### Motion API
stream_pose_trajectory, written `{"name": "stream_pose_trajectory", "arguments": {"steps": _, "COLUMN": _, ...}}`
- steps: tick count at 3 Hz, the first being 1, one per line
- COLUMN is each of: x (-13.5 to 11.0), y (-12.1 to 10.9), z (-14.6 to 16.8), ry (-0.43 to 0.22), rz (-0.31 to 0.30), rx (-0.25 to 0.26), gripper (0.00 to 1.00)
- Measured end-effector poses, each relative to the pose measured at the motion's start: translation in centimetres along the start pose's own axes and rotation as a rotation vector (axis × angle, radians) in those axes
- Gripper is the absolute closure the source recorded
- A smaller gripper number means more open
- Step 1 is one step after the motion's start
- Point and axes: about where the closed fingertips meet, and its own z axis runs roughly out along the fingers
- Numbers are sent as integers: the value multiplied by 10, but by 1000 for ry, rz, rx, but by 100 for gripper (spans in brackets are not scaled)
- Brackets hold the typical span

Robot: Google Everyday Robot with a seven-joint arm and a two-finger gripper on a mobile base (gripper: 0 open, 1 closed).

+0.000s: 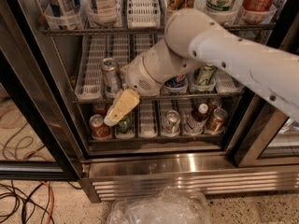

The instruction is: Pick coke can from bottom shelf of fridge

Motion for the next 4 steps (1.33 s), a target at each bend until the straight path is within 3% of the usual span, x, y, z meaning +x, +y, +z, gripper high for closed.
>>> {"name": "stream_pose_trajectory", "arguments": {"steps": 1, "x": -16, "y": 23, "z": 24, "ry": -80, "rz": 116, "rx": 41, "gripper": 0}}
{"name": "stream_pose_trajectory", "arguments": {"steps": 2, "x": -37, "y": 30, "z": 21, "ry": -128, "rz": 187, "rx": 136, "gripper": 0}}
{"name": "stream_pose_trajectory", "arguments": {"steps": 3, "x": -37, "y": 30, "z": 22, "ry": -128, "rz": 187, "rx": 135, "gripper": 0}}
{"name": "stream_pose_trajectory", "arguments": {"steps": 4, "x": -40, "y": 35, "z": 33, "ry": -114, "rz": 187, "rx": 99, "gripper": 0}}
